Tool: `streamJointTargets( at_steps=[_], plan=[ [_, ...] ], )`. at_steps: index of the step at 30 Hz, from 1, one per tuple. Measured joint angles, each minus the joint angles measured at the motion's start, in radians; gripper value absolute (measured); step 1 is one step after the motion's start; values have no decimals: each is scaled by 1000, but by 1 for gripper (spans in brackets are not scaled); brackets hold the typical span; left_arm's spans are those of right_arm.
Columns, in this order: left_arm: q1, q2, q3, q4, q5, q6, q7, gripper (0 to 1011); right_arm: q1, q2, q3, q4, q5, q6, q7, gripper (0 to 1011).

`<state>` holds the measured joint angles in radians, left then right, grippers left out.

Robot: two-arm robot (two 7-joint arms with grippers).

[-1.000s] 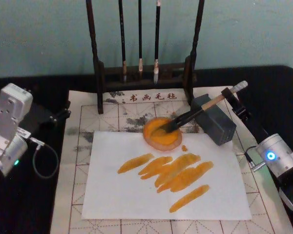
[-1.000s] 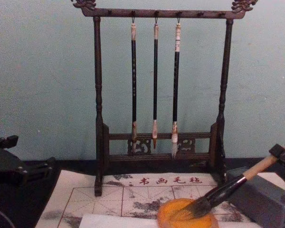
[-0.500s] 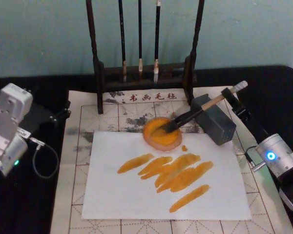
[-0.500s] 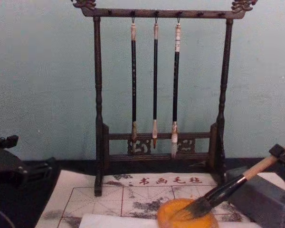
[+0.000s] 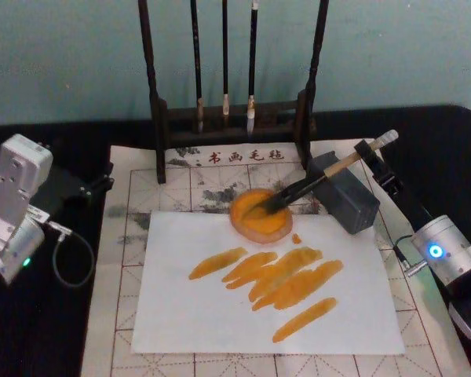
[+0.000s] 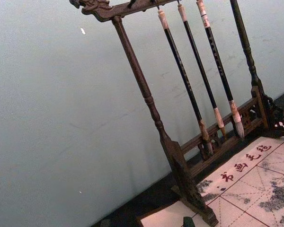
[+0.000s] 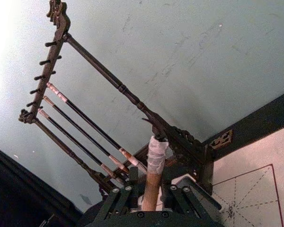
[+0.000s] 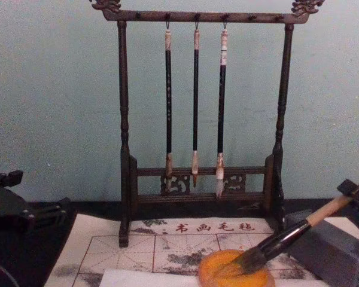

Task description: Pick up the brush from the inkstone, write on the paper, then place the brush back to its original position.

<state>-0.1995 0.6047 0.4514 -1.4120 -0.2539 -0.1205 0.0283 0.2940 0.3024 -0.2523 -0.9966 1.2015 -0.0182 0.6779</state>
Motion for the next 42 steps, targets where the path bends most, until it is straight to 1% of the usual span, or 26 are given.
streamJointTargets(
  at_steps=[2,3,4,5,6,9,11,12,13,14,16,20,22,23,26,42],
  plan=[
    [0,0,0,0,0,0,0,1001,0,0,0,0,0,0,0,343],
    [0,0,0,0,0,0,0,1001,0,0,0,0,0,0,0,343],
    [0,0,0,0,0,0,0,1001,0,0,0,0,0,0,0,374],
    [0,0,0,0,0,0,0,1001,0,0,0,0,0,0,0,442],
    [0,0,0,0,0,0,0,1001,0,0,0,0,0,0,0,442],
    [0,0,0,0,0,0,0,1001,0,0,0,0,0,0,0,562],
    [0,0,0,0,0,0,0,1001,0,0,0,0,0,0,1,603],
    [0,0,0,0,0,0,0,1001,0,0,0,0,0,0,1,660],
    [0,0,0,0,0,0,0,1001,0,0,0,0,0,0,1,660],
    [0,0,0,0,0,0,0,1001,0,0,0,0,0,0,0,739],
    [0,0,0,0,0,0,0,1001,0,0,0,0,0,0,1,758],
    [0,0,0,0,0,0,0,1001,0,0,0,0,0,0,1,887],
    [0,0,0,0,0,0,0,1001,0,0,0,0,0,0,1,918],
    [0,0,0,0,0,0,0,1001,0,0,0,0,1,0,1,967],
    [0,0,0,0,0,0,0,1001,0,0,0,0,1,0,1,1000],
    [0,0,0,0,0,0,0,1001,-1,2,0,-5,1,-2,3,1000]
  ],
)
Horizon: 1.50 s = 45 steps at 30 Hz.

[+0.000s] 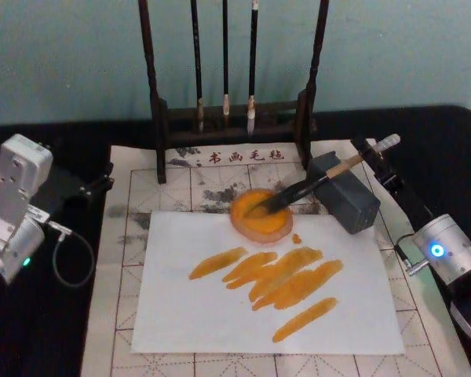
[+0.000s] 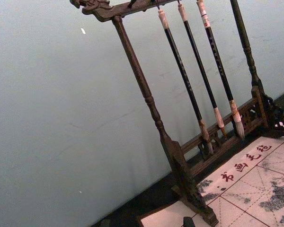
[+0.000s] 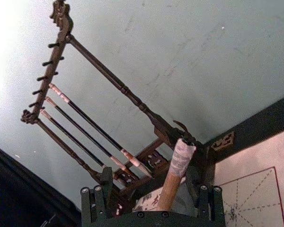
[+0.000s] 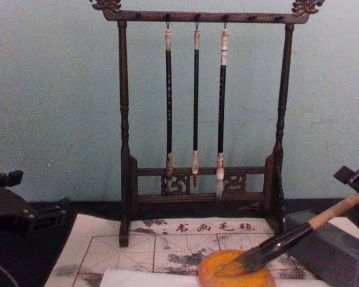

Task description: Pick up the brush from the inkstone, write on the paper, then place the brush back to its original position.

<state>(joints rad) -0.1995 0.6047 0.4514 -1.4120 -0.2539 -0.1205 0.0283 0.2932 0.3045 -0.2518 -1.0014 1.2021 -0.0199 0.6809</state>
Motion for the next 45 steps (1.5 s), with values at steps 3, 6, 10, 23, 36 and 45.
streamJointTargets(
  at_steps=[3,6,10,23,36,45],
  plan=[
    [0,0,0,0,0,0,0,1001,-10,11,2,-19,-1,-2,0,1000],
    [0,0,0,0,0,0,0,1001,-21,22,2,-37,-2,0,-5,1000],
    [0,0,0,0,0,0,0,1001,-49,48,1,-76,-8,9,-30,1000],
    [0,0,0,0,0,0,0,1001,-163,164,-5,-266,-91,8,-180,1000],
    [0,0,0,0,0,0,0,1001,-250,247,-25,-441,-389,-87,-419,1000],
    [0,0,0,0,0,0,0,1001,-260,252,-53,-464,-612,-147,-548,1000]
  ],
)
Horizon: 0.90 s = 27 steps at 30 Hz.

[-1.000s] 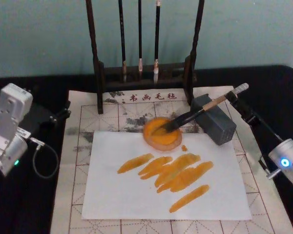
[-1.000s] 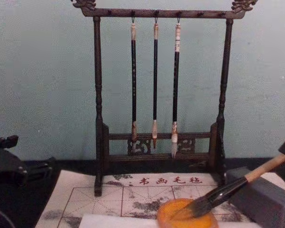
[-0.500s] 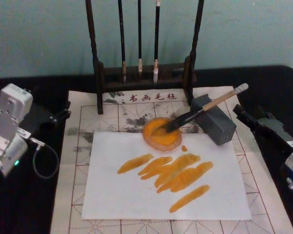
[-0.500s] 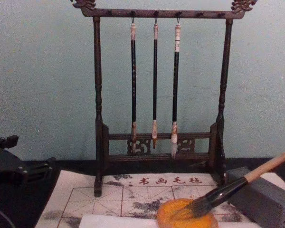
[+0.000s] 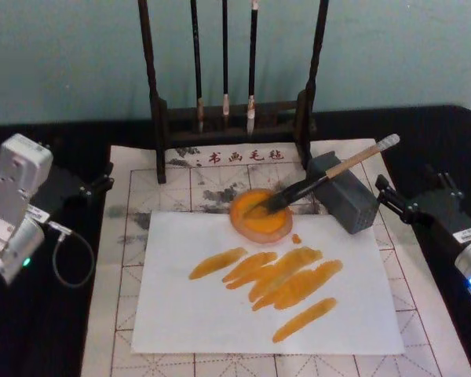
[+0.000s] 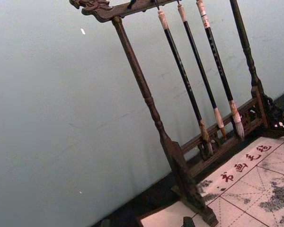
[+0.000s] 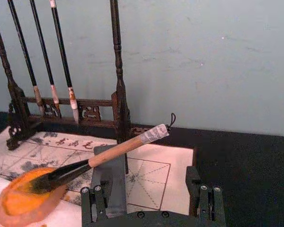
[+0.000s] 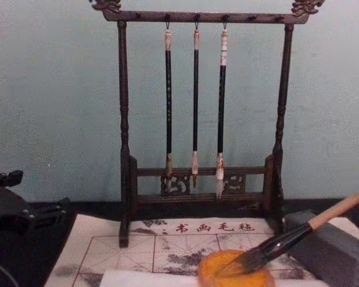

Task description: Pick up the brush from the inkstone, write on the paper, then place the brush back to its original position.

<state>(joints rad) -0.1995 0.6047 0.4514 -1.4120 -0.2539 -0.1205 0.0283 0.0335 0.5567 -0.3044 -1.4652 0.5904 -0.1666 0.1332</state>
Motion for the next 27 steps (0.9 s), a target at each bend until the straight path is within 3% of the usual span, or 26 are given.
streamJointTargets(
  at_steps=[6,27],
  plan=[
    [0,0,0,0,0,0,0,1001,-4,-11,4,0,-38,-5,-16,1000],
    [0,0,0,0,0,0,0,1001,-2,-9,3,2,-30,-4,-12,1000]
  ],
)
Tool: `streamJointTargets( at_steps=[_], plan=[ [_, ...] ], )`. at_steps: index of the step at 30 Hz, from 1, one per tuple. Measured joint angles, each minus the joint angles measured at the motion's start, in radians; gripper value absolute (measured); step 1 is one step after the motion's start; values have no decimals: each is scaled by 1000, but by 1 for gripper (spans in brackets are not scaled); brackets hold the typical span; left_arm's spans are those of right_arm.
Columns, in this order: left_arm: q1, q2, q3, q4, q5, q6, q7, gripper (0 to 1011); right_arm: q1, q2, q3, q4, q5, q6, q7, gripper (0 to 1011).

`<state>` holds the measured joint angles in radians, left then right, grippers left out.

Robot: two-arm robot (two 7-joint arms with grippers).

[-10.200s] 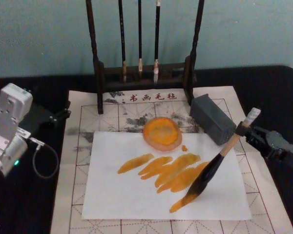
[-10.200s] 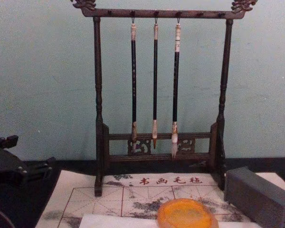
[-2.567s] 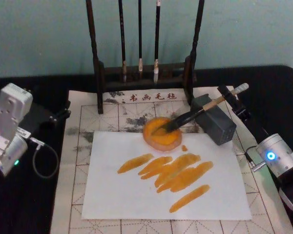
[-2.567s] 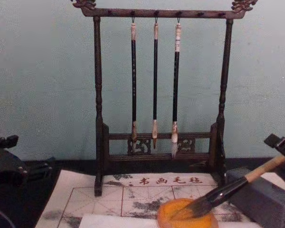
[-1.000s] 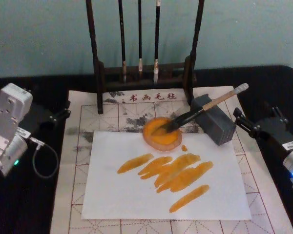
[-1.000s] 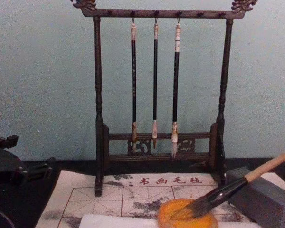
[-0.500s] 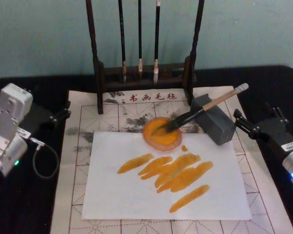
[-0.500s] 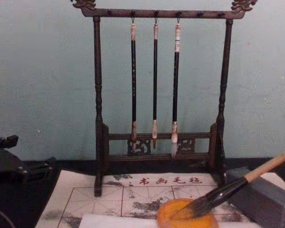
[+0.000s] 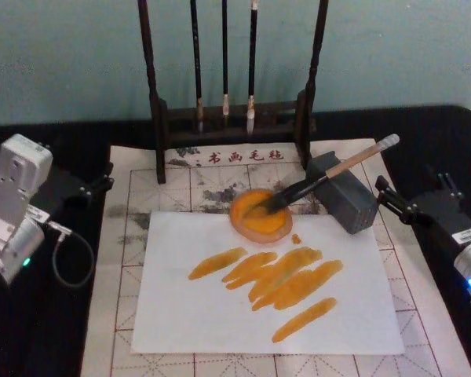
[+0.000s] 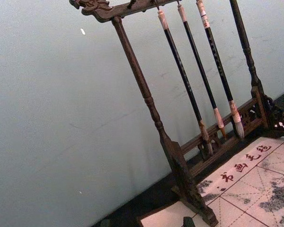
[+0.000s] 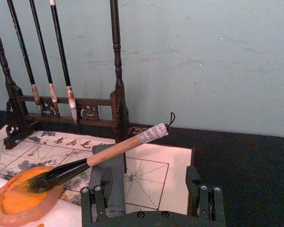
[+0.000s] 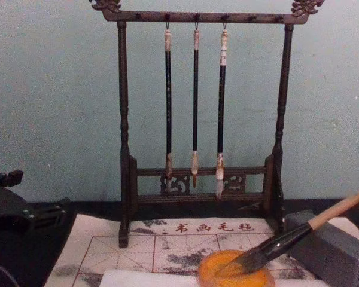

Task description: Pick up the brush from the inkstone, write on the paper, then place the brush back to its original position.

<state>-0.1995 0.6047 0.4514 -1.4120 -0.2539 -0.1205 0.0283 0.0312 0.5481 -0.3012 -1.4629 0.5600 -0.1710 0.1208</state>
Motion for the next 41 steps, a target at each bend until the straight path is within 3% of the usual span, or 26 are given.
streamJointTargets(
  at_steps=[41],
  plan=[
    [0,0,0,0,0,0,0,1001,1,0,0,0,3,1,2,1000]
  ],
)
